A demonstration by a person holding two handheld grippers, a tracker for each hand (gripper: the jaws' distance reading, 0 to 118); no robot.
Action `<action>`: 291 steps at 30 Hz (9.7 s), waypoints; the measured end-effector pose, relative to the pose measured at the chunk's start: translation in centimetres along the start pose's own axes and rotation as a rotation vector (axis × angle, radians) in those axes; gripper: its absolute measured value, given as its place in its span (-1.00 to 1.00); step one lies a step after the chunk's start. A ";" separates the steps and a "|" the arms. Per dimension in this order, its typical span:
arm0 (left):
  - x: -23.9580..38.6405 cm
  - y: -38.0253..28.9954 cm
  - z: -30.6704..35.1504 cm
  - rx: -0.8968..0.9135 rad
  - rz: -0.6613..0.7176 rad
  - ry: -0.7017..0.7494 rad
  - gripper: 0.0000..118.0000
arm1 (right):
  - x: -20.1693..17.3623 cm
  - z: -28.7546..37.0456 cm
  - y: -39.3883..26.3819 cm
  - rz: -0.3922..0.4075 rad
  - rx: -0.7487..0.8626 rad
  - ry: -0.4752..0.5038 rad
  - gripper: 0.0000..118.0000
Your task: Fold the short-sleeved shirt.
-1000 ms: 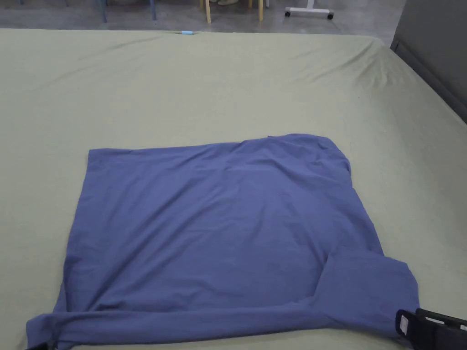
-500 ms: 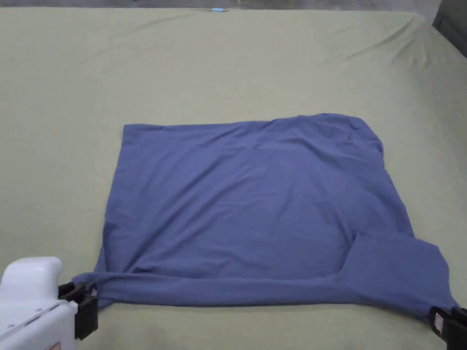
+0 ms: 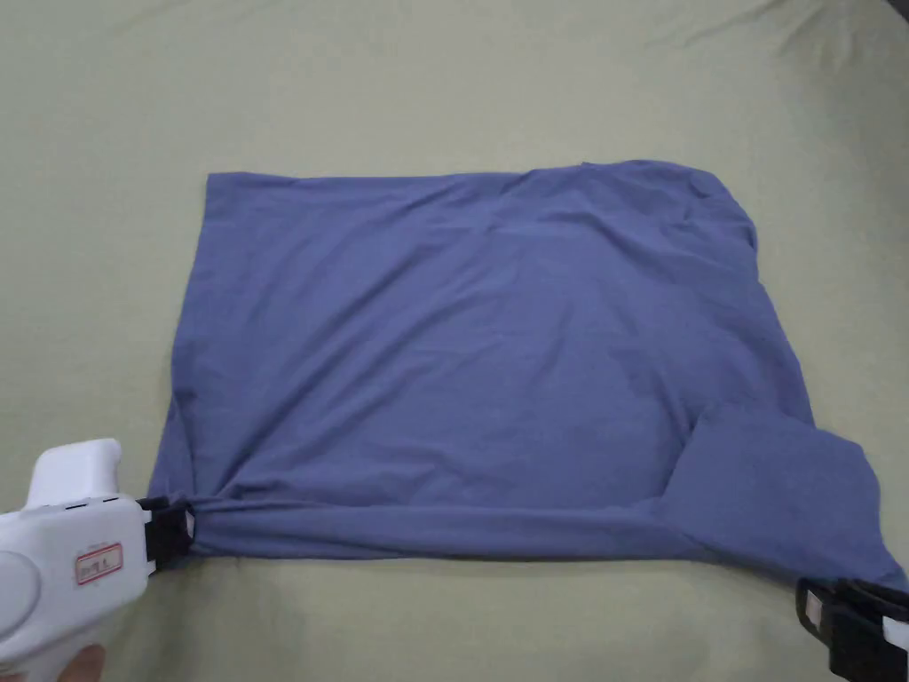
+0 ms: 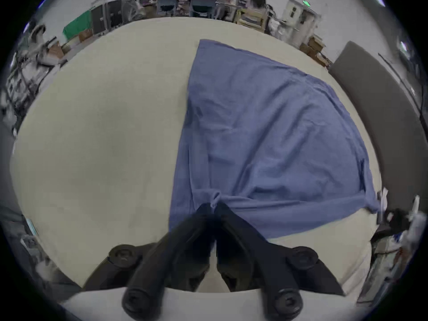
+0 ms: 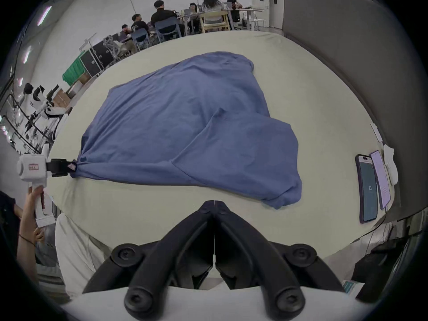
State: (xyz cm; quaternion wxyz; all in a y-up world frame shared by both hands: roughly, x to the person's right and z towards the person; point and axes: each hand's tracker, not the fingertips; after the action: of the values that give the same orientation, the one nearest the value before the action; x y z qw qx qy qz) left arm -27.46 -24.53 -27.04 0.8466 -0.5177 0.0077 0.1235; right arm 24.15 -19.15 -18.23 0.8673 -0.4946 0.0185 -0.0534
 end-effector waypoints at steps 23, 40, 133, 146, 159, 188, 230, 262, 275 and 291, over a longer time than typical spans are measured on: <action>3.5 1.2 4.7 0.106 -0.082 0.020 -1.00 | 5.2 -6.0 3.5 -0.179 0.008 0.050 -0.69; 5.6 19.4 -8.7 0.067 -0.166 0.103 -1.00 | 2.1 -17.4 24.7 -0.083 0.032 0.009 -0.69; 2.2 5.6 -1.6 -0.038 -0.318 0.126 -0.98 | 6.0 -8.9 8.0 -0.022 -0.028 0.000 -0.86; 1.6 4.3 12.1 0.268 -0.082 0.034 -0.05 | 2.7 0.4 8.5 0.013 0.134 -0.032 0.26; 6.4 17.2 9.7 0.388 -0.342 0.081 -1.00 | 0.4 1.3 12.4 0.052 0.269 0.011 -0.96; 6.9 28.5 -10.6 0.112 -0.278 0.062 -1.00 | 1.0 -6.6 18.5 0.036 0.187 0.050 -0.96; 3.5 9.9 4.5 0.211 -0.293 0.131 -1.00 | 4.3 -3.7 15.4 0.059 0.144 0.016 -0.95; 5.1 0.5 17.0 0.470 -0.244 0.166 -1.00 | -1.5 4.6 5.4 0.078 0.290 -0.107 -0.96; 3.2 4.9 4.0 0.256 -0.310 0.130 0.69 | -2.4 4.0 5.8 0.090 0.252 -0.029 -0.96; 0.9 6.0 -3.1 0.126 -0.263 0.003 -0.93 | -5.0 0.1 5.4 0.140 0.103 0.001 -0.96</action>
State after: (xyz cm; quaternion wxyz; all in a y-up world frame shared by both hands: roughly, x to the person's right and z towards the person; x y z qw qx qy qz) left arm -27.49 -24.48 -33.87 0.8863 -0.4602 -0.0511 0.0099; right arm 19.57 -15.79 -22.96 0.8933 -0.4466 0.0508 0.0062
